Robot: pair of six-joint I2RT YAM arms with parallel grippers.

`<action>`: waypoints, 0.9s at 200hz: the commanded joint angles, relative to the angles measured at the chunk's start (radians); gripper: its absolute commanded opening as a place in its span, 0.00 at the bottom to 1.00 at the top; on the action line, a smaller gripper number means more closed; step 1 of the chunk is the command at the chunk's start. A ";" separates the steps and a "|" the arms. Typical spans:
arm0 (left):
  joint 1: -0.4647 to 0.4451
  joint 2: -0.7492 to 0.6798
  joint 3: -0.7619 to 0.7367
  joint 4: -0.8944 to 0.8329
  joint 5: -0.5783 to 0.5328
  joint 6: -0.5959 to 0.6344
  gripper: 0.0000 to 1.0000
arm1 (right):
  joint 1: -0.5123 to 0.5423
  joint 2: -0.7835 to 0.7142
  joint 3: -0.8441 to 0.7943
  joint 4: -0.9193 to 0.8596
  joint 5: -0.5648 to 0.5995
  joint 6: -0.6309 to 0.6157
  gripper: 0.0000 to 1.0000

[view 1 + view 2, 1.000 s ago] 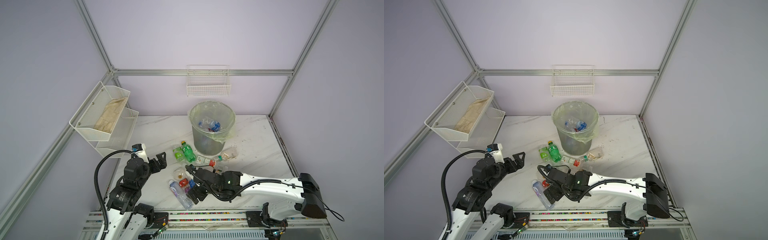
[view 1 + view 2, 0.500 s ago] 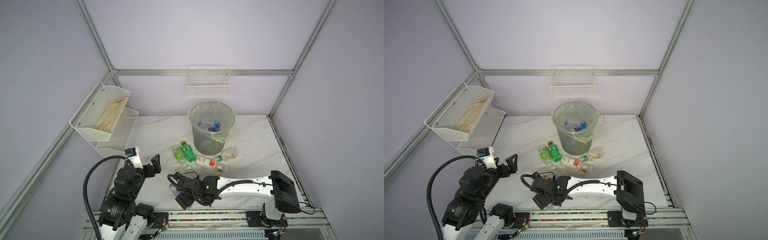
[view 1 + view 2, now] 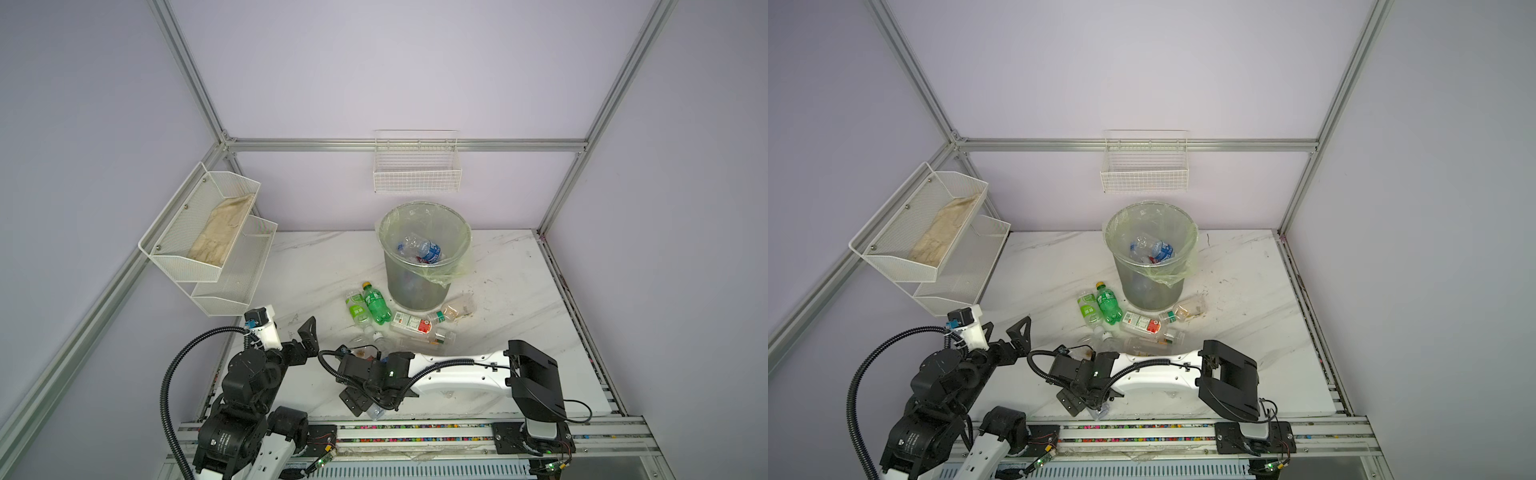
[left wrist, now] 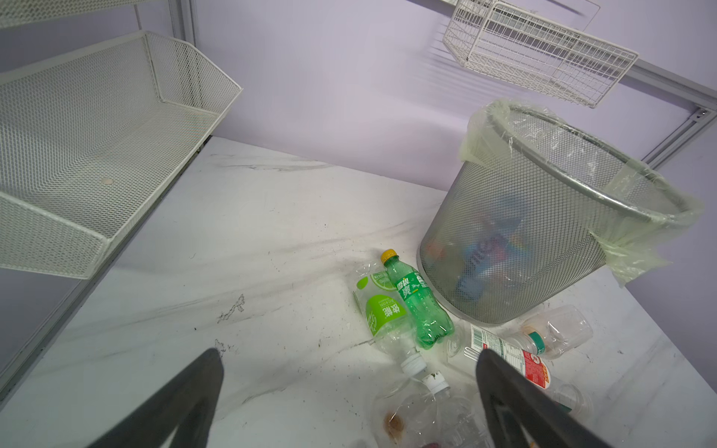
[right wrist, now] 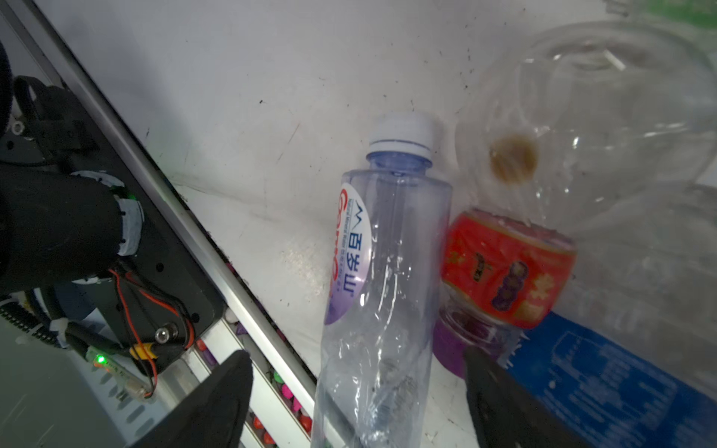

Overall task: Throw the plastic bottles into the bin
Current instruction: 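Lower the right gripper toward the clear purple-label water bottle nearest the robot, then close the right gripper around the purple-label bottle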

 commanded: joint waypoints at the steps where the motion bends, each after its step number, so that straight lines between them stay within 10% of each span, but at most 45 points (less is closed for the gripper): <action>1: 0.002 0.008 -0.032 0.014 0.023 0.026 1.00 | 0.003 0.019 0.022 -0.045 0.032 0.021 0.84; 180: -0.007 -0.002 -0.033 0.015 0.019 0.020 1.00 | 0.009 0.107 0.040 -0.039 0.039 0.052 0.67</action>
